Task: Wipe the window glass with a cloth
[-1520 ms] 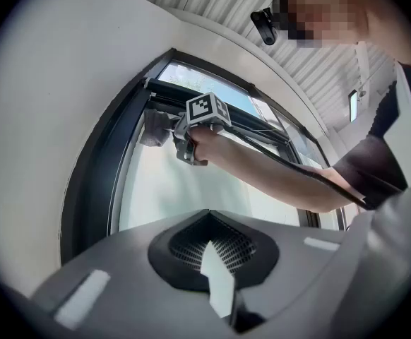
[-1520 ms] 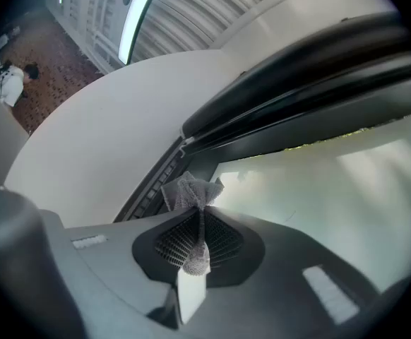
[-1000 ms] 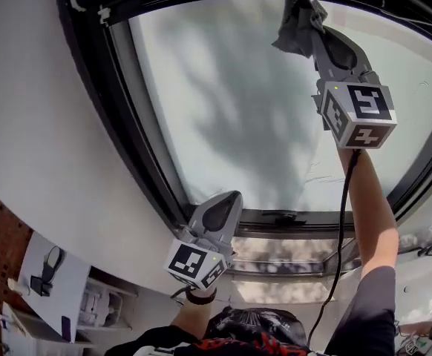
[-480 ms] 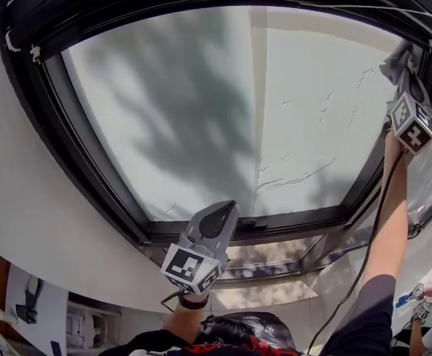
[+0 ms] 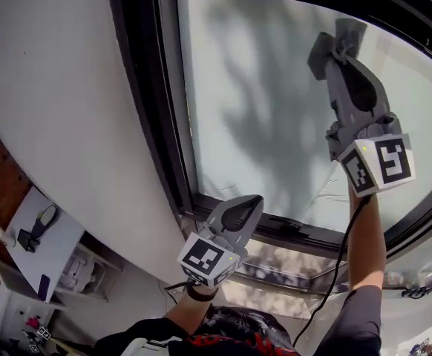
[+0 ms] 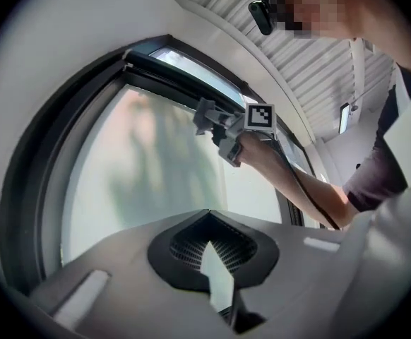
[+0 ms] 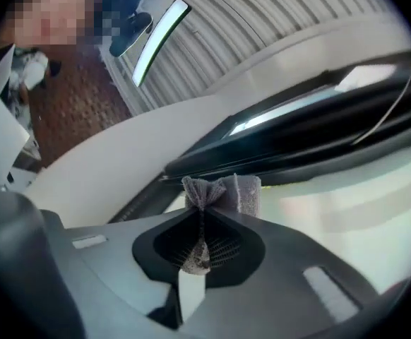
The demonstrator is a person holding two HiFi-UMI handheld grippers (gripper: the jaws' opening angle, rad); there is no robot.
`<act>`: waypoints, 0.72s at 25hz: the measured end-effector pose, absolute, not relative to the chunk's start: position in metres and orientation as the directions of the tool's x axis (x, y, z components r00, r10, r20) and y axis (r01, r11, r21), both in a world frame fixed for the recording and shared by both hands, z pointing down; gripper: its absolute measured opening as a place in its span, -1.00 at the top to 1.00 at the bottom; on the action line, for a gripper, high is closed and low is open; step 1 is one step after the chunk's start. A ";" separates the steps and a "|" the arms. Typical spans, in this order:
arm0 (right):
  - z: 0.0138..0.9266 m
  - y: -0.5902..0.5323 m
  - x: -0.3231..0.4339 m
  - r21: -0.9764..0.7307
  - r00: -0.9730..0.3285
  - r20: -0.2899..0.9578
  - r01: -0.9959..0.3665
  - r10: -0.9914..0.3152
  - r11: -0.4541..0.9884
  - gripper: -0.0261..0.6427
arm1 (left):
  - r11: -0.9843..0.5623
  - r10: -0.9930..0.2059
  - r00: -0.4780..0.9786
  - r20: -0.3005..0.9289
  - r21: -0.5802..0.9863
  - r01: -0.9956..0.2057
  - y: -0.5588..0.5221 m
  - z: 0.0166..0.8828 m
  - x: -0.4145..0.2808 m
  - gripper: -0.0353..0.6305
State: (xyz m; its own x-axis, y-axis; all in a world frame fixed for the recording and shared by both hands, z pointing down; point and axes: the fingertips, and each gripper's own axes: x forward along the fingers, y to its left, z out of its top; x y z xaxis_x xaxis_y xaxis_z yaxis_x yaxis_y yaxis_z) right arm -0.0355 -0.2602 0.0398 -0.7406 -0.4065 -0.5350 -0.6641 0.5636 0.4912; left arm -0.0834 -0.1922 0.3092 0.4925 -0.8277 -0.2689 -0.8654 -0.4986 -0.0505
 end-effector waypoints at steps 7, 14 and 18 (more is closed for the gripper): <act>0.086 -0.260 -0.250 0.435 -0.891 -0.362 -0.422 -0.274 0.796 0.85 | -0.352 -0.894 0.340 -0.292 -0.011 -0.936 -0.164 0.308 -0.160 0.93; 0.071 -0.306 -0.184 0.304 -0.788 -0.412 -0.593 -0.458 0.746 0.85 | -0.385 -0.885 0.368 -0.285 0.006 -0.923 -0.163 0.311 -0.162 0.93; 0.054 -0.316 -0.062 0.290 -0.635 -0.497 -0.764 -0.591 0.577 0.85 | -0.525 -0.818 0.498 -0.289 0.019 -0.851 -0.176 0.306 -0.114 0.93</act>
State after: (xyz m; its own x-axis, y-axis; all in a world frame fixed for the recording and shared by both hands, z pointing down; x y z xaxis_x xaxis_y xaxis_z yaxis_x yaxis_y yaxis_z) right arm -0.0622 -0.3160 0.0538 -0.6353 -0.5908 -0.4972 -0.7636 0.5768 0.2902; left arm -0.1142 -0.1763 0.3058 0.4980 -0.8178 -0.2886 -0.8509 -0.5249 0.0192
